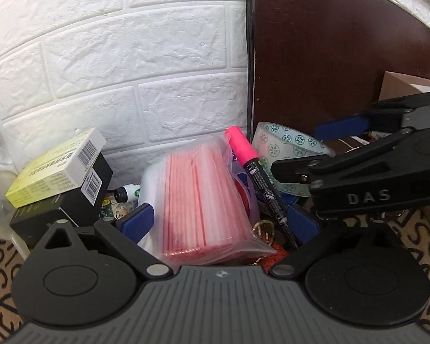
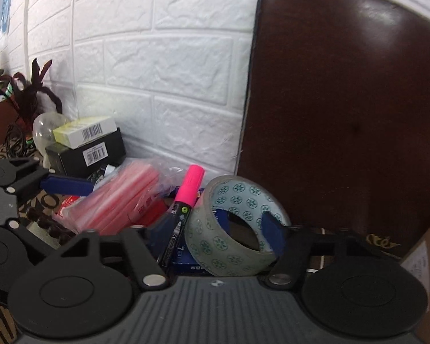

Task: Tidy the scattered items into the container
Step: 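Lift both held items and carry them toward the cardboard box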

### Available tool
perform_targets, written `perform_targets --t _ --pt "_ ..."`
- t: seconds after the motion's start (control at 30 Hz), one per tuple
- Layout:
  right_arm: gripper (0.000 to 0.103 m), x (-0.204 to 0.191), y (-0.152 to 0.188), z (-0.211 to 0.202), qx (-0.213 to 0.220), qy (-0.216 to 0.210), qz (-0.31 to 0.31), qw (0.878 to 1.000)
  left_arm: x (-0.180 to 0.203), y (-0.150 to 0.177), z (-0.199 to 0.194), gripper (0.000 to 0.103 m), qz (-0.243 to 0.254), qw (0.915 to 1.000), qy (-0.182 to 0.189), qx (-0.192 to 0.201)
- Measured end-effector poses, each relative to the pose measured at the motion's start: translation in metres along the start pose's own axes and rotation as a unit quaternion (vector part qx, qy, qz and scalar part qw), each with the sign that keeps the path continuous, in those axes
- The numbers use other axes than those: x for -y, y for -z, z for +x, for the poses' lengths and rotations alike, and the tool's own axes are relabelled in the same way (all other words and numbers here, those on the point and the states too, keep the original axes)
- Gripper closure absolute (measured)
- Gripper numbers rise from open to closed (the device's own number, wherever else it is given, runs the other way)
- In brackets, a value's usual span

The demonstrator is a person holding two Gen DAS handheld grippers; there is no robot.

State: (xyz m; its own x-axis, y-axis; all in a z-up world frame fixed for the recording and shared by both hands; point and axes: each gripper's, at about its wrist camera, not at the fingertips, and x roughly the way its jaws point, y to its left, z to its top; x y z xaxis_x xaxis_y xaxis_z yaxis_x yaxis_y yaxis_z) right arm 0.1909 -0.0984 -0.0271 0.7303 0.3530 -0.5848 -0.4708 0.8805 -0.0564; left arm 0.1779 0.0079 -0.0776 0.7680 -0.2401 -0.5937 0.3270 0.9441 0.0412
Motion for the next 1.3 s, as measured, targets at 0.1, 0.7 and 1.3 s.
perform_targets --t 0.1,0.7,1.3 --pt "0.065 0.002 -0.002 0.011 -0.017 -0.010 0.003 1.000 -0.003 0.000 0.006 0.002 0.001 1.0000 -0.008 -0.002" --pt "0.090 -0.006 0.019 -0.007 0.003 -0.033 0.033 0.999 -0.017 0.020 -0.025 0.069 -0.025 0.9968 0.023 0.073" --pt "0.090 -0.024 0.022 -0.082 0.070 -0.021 0.047 0.996 -0.015 0.009 -0.082 0.070 -0.030 0.9896 0.057 0.129"
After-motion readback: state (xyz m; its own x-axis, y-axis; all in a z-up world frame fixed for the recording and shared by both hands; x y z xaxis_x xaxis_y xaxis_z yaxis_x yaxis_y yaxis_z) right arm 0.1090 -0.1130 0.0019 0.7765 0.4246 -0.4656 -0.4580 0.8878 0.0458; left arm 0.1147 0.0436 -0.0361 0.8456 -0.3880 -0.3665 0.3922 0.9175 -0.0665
